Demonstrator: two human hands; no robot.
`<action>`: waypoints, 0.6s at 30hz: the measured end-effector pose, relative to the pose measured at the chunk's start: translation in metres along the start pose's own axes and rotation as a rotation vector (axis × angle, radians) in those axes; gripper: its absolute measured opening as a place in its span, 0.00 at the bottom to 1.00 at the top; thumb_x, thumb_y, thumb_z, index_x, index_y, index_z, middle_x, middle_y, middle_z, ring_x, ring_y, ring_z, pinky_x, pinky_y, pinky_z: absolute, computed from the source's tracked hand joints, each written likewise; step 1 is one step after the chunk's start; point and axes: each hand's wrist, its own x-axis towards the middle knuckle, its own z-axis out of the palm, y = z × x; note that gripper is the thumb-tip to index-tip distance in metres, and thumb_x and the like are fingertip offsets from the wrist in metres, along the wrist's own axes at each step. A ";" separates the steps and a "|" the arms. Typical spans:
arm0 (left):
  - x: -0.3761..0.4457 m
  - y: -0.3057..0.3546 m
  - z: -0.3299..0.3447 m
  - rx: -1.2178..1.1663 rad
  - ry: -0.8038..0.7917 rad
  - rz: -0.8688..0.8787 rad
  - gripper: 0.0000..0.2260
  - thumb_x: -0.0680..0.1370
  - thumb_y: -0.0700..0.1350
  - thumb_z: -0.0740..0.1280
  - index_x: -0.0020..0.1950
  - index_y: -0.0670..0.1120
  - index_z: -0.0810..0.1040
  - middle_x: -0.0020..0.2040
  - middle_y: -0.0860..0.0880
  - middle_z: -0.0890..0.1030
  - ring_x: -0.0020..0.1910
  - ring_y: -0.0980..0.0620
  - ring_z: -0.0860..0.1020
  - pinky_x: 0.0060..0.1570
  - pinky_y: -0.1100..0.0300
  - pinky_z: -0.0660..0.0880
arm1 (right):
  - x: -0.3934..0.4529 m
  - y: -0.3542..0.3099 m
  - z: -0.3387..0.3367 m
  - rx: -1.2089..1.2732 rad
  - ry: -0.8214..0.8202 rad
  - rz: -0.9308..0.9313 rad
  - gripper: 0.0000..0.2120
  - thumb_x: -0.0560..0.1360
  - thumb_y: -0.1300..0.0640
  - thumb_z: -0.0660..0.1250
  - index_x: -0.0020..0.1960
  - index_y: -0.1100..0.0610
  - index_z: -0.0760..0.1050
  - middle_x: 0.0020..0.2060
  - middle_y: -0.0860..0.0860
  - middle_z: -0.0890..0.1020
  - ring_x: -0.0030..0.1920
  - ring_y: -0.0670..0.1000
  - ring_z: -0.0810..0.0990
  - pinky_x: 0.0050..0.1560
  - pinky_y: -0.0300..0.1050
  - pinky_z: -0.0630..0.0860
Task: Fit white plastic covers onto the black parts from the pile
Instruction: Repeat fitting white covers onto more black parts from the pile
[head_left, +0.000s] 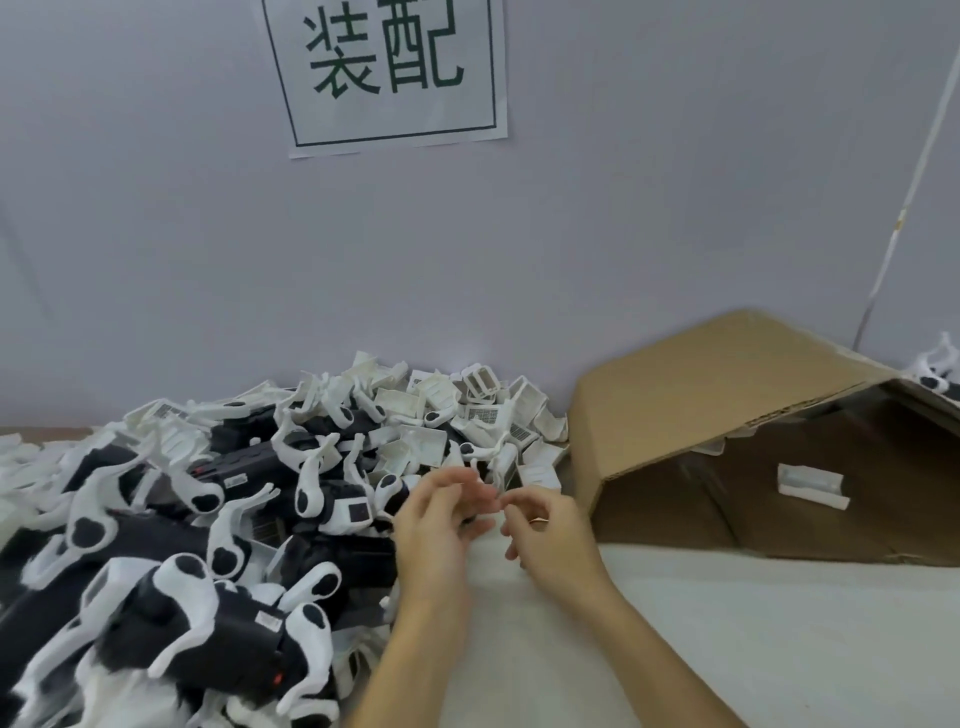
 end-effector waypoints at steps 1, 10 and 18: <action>0.000 0.000 0.000 0.002 -0.005 0.006 0.16 0.78 0.30 0.57 0.38 0.43 0.80 0.32 0.44 0.81 0.31 0.50 0.80 0.35 0.60 0.76 | 0.000 0.002 0.002 0.006 0.024 -0.011 0.07 0.80 0.63 0.64 0.53 0.57 0.80 0.37 0.51 0.81 0.30 0.45 0.79 0.31 0.35 0.72; 0.004 -0.003 -0.005 -0.029 -0.044 0.054 0.24 0.75 0.29 0.55 0.27 0.48 0.79 0.27 0.47 0.76 0.28 0.53 0.75 0.29 0.64 0.72 | 0.021 -0.016 0.027 -0.212 -0.065 -0.098 0.13 0.74 0.60 0.67 0.58 0.54 0.76 0.53 0.55 0.79 0.49 0.52 0.78 0.49 0.43 0.75; 0.004 0.000 -0.004 -0.011 -0.015 0.051 0.23 0.75 0.28 0.56 0.27 0.47 0.79 0.28 0.44 0.77 0.27 0.52 0.75 0.29 0.63 0.72 | 0.029 -0.006 0.028 0.193 -0.026 -0.009 0.03 0.79 0.63 0.67 0.48 0.58 0.79 0.41 0.55 0.82 0.40 0.47 0.81 0.41 0.43 0.80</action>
